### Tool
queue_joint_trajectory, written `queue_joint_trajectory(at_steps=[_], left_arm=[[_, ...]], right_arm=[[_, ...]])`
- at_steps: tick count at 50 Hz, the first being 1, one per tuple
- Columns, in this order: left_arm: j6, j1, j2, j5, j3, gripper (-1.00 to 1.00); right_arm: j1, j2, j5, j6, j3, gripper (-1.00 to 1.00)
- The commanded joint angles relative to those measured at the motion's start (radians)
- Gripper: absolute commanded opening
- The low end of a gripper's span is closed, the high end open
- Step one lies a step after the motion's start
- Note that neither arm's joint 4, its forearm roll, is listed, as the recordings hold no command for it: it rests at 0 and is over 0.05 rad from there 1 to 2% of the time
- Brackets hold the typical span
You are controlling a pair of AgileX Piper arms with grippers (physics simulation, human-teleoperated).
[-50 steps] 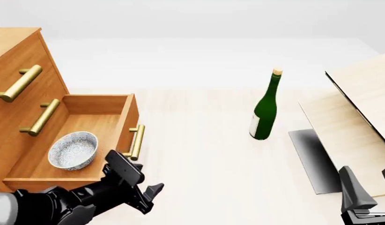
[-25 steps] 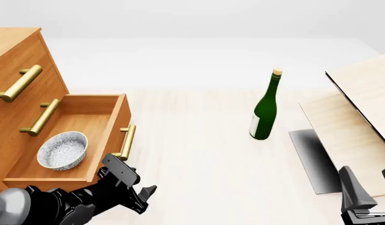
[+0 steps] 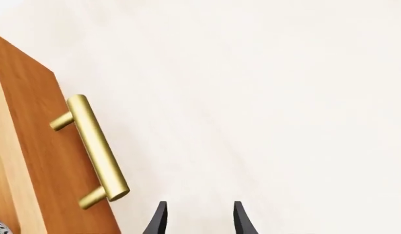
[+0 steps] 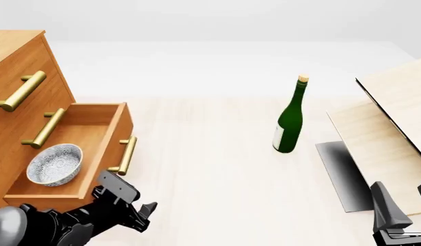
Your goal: Put the bowl in the bottom drawer of the cabinet and close it.
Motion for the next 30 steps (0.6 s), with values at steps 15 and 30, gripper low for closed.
queue_joint_trajectory(at_steps=[15, 30], left_arm=[[0.054, 0.131, -0.025, -0.023, 0.045, 1.0], [0.071, 0.18, -0.004, -0.048, 0.054, 1.0]], right_arm=[[0.0, -0.001, 0.0, 0.0, 0.001, 1.0], [0.0, -0.001, 0.0, 0.0, 0.001, 1.0]])
